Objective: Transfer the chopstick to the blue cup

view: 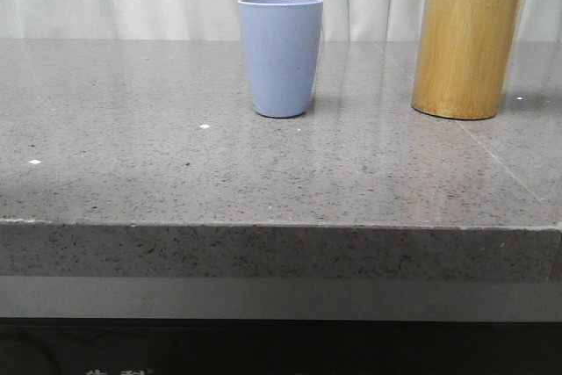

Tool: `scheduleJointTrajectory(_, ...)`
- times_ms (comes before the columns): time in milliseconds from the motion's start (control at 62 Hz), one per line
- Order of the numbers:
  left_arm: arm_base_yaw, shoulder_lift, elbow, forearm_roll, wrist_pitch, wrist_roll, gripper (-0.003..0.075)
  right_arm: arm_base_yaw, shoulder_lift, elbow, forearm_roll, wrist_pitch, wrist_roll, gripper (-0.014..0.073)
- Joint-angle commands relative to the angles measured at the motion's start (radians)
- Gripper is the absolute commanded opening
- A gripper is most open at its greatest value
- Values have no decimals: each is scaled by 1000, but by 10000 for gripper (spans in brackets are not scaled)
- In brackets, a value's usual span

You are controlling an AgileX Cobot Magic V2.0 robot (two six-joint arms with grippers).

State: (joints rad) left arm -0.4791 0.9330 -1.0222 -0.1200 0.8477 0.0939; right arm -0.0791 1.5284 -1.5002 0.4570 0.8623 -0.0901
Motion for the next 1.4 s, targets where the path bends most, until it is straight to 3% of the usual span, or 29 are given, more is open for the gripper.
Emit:
scheduleJointTrajectory(0, 4, -15, -25, -8, -70, -8, 303, -9, -37, -35, 17, -47, -16, 21)
scheduleJointTrajectory(339, 4, -15, -25, -8, -70, -8, 303, -9, -39, -88, 16, -2, -59, -18)
scheduleJointTrajectory(887, 4, -15, -25, -8, -70, -8, 303, -2, -40, -625, -43, 333, -118, -36)
scheduleJointTrajectory(1000, 4, -15, -25, -8, -70, -8, 303, 57, -40, -660, -42, 337, -139, -38)
scheduleJointTrajectory(1210, 4, -15, -25, -8, -70, -8, 303, 305, -12, -659, -50, 274, -193, -38)
scheduleJointTrajectory(1387, 4, -15, -25, -8, -71, -8, 303, 469, 47, -659, -178, 251, -203, -38)
